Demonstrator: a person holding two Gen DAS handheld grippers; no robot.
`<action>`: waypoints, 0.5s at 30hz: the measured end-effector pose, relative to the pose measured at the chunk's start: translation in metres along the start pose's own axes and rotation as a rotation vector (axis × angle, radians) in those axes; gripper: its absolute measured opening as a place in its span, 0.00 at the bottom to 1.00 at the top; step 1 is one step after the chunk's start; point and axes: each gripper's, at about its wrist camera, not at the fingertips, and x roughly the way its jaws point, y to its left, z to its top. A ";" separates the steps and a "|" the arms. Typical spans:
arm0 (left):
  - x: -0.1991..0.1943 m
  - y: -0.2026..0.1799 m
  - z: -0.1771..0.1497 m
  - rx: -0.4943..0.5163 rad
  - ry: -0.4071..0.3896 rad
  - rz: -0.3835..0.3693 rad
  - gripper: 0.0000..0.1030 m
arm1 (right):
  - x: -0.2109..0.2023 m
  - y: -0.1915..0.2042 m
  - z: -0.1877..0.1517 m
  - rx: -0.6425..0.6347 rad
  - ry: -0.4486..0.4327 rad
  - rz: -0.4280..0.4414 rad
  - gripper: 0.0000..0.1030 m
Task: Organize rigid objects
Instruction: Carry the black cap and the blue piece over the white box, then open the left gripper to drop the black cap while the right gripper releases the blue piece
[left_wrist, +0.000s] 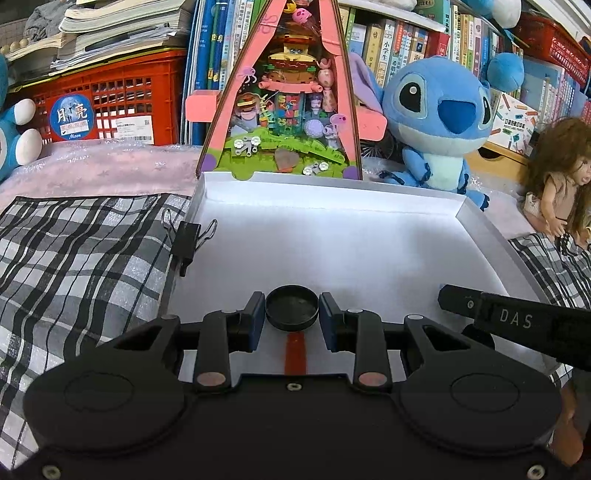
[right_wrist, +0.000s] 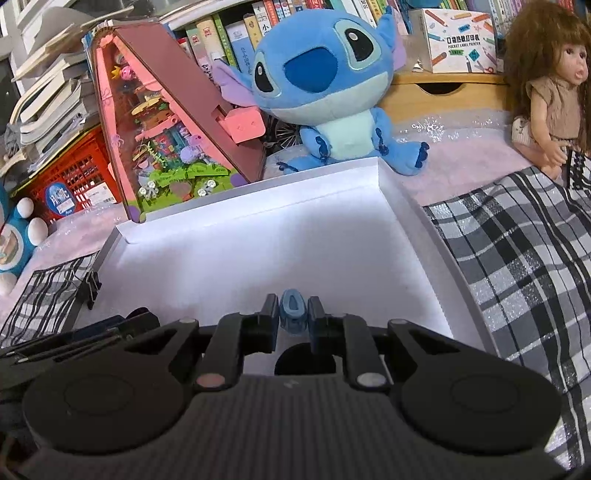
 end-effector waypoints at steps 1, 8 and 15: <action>0.000 0.000 -0.001 0.003 -0.001 0.001 0.29 | 0.000 0.000 0.000 0.000 -0.001 -0.001 0.21; -0.002 -0.001 -0.003 0.017 -0.005 0.003 0.29 | -0.001 0.001 -0.002 -0.015 -0.007 -0.003 0.24; -0.004 -0.001 -0.005 0.025 -0.005 0.004 0.30 | -0.002 0.000 -0.002 -0.011 -0.003 0.001 0.24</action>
